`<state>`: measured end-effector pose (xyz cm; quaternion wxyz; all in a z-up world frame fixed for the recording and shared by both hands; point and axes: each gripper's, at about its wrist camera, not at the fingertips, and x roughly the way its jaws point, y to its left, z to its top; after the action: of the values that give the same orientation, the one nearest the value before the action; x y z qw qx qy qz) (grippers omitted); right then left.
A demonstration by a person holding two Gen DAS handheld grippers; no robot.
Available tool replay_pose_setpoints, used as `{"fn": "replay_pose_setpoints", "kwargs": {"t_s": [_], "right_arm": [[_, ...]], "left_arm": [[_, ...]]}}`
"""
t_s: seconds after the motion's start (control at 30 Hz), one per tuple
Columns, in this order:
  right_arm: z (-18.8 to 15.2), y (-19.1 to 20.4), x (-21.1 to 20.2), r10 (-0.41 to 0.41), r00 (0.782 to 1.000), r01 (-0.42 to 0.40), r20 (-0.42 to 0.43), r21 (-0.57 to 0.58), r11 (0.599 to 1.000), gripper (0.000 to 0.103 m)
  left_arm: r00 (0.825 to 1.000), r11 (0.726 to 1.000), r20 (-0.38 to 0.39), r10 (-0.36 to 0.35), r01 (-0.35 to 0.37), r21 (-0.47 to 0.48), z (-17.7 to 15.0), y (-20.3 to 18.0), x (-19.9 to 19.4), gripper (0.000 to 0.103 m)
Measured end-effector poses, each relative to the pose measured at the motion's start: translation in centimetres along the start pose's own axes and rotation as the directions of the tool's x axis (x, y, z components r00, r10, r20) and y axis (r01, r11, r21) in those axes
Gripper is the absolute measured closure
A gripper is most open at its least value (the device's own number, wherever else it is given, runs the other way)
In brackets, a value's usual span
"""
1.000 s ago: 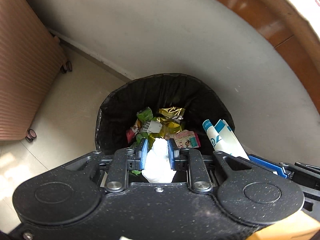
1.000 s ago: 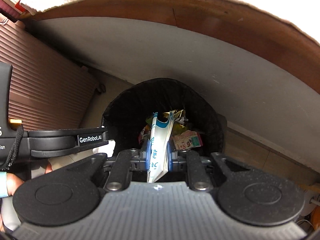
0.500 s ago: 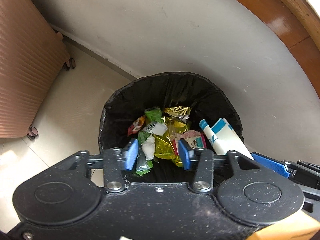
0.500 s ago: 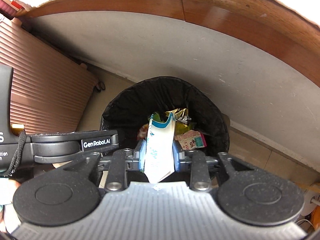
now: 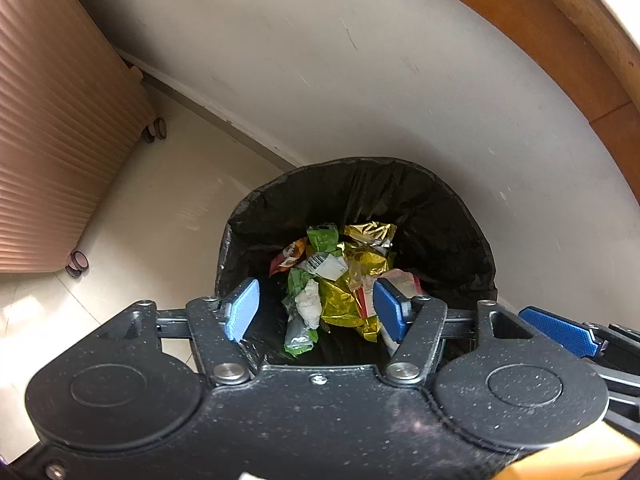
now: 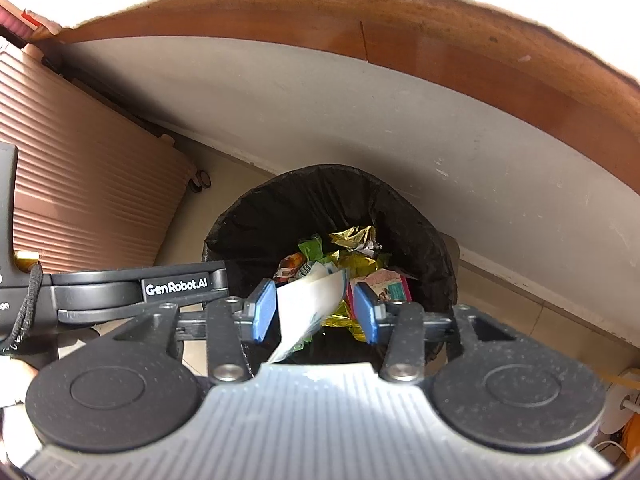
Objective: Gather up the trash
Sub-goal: 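Open both tools over the bin to drop the bag and tissue, then move both tools back over the remaining items on the bed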
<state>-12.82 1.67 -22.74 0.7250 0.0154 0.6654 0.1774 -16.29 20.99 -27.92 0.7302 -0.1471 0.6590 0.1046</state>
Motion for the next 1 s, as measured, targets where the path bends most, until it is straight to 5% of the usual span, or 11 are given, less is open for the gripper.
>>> {"fn": "replay_pose_setpoints", "kwargs": {"t_s": [0.33, 0.67, 0.87, 1.0], "right_arm": [[0.5, 0.4, -2.3, 0.015, 0.999, -0.014, 0.049, -0.03, 0.999, 0.037], [1.7, 0.9, -9.4, 0.015, 0.984, -0.006, 0.18, -0.05, 0.999, 0.035], [3.2, 0.5, -16.1, -0.032, 0.949, 0.036, 0.313, -0.006, 0.999, 0.033], [4.9, -0.9, -20.6, -0.092, 0.904, 0.068, 0.418, 0.072, 0.995, 0.032]], "left_arm": [[0.999, 0.999, 0.044, 0.029, -0.03, 0.014, 0.5, -0.1, -2.1, 0.033], [0.986, 0.996, 0.169, -0.009, -0.005, 0.087, 1.8, -1.8, -9.6, 0.031], [0.957, 0.985, 0.278, -0.086, 0.039, 0.17, 3.8, -3.5, -15.8, 0.026], [0.931, 0.969, 0.33, -0.155, 0.079, 0.233, 5.9, -5.5, -19.3, 0.022]]}}
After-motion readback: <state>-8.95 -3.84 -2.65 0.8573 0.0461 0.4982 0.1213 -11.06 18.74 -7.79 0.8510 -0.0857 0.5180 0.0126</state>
